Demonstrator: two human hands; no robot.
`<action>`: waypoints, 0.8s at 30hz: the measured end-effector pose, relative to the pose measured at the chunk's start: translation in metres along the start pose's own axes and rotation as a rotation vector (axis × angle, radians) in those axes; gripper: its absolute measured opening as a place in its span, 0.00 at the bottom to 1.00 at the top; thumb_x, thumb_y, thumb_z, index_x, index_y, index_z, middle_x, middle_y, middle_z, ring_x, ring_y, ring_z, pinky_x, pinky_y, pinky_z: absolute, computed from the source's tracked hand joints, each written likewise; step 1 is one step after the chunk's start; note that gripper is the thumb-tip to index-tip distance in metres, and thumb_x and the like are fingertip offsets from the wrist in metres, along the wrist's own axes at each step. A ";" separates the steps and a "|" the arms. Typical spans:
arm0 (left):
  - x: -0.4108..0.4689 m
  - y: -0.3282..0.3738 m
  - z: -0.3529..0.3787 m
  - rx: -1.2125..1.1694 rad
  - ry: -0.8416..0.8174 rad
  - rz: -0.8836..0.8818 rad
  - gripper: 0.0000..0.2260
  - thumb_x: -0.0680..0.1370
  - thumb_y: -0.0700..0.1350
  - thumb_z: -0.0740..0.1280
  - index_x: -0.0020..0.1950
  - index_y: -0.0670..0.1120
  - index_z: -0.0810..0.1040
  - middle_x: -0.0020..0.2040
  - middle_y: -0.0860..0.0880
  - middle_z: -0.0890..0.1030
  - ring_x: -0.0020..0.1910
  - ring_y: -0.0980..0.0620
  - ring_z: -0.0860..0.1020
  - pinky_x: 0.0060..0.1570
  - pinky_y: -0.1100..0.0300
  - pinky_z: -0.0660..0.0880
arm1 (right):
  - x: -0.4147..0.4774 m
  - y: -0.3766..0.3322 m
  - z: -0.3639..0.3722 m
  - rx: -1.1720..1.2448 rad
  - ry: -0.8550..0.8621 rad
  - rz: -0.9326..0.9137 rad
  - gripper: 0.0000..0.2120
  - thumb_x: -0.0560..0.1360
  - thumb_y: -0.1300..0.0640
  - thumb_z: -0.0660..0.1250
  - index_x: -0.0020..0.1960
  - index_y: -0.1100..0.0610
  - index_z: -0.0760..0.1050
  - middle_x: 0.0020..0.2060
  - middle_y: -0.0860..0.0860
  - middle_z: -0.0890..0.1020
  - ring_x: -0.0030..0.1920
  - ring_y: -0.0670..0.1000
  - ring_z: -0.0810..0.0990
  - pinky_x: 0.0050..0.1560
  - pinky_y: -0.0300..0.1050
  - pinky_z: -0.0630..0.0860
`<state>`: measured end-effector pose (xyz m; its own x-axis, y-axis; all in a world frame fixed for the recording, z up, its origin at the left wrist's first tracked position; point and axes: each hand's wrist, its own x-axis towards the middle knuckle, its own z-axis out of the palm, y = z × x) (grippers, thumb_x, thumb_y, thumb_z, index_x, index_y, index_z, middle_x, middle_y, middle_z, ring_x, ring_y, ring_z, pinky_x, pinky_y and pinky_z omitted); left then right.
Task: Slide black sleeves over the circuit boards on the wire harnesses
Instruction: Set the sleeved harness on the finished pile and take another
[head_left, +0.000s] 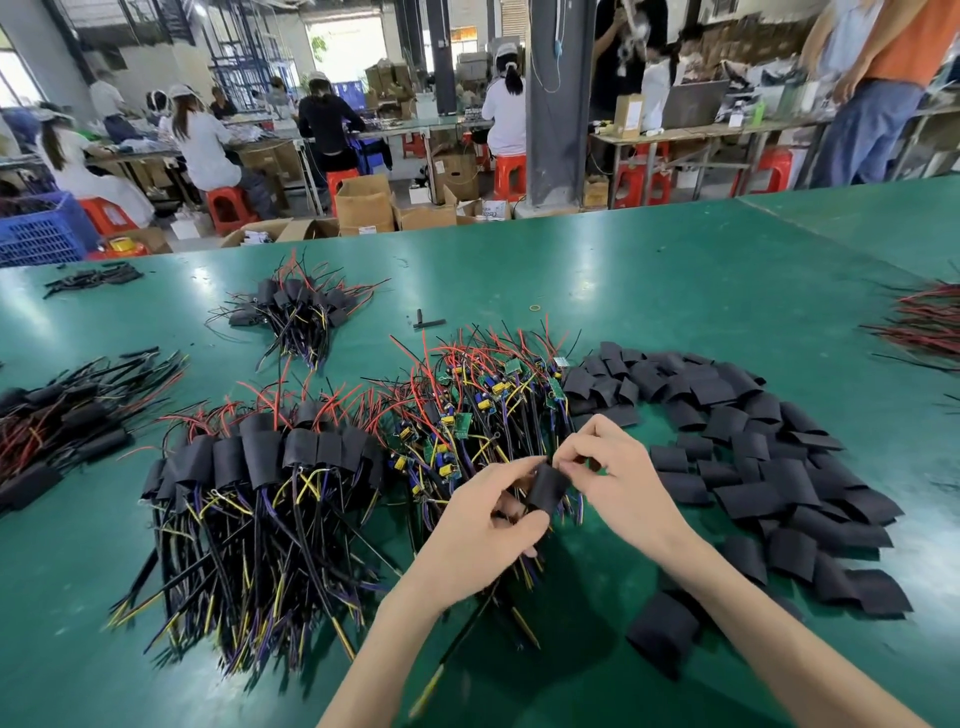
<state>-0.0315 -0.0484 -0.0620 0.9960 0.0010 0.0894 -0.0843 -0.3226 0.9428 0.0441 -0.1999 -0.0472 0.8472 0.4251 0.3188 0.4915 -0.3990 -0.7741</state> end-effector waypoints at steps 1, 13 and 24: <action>0.000 0.001 0.000 -0.059 -0.017 -0.004 0.21 0.75 0.35 0.66 0.67 0.48 0.73 0.48 0.46 0.76 0.37 0.56 0.75 0.41 0.58 0.79 | 0.000 0.000 0.000 0.006 0.002 -0.002 0.12 0.72 0.70 0.66 0.35 0.55 0.76 0.38 0.52 0.71 0.36 0.42 0.68 0.40 0.33 0.62; 0.007 0.027 -0.084 0.213 0.765 0.146 0.15 0.76 0.40 0.69 0.60 0.54 0.76 0.46 0.50 0.82 0.37 0.51 0.82 0.43 0.60 0.77 | 0.006 0.020 0.007 -0.064 0.173 0.062 0.17 0.74 0.63 0.66 0.62 0.56 0.70 0.54 0.51 0.72 0.58 0.50 0.66 0.59 0.40 0.60; -0.002 -0.035 -0.145 0.980 0.958 -0.275 0.16 0.80 0.47 0.63 0.67 0.48 0.75 0.63 0.38 0.70 0.61 0.35 0.64 0.59 0.41 0.60 | 0.046 0.055 0.021 -0.228 0.145 0.233 0.11 0.75 0.67 0.59 0.57 0.62 0.73 0.51 0.57 0.77 0.54 0.58 0.74 0.55 0.47 0.68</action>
<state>-0.0345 0.0996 -0.0483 0.5357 0.6822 0.4976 0.5595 -0.7281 0.3960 0.1054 -0.1855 -0.0867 0.9536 0.1881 0.2352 0.3004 -0.6496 -0.6984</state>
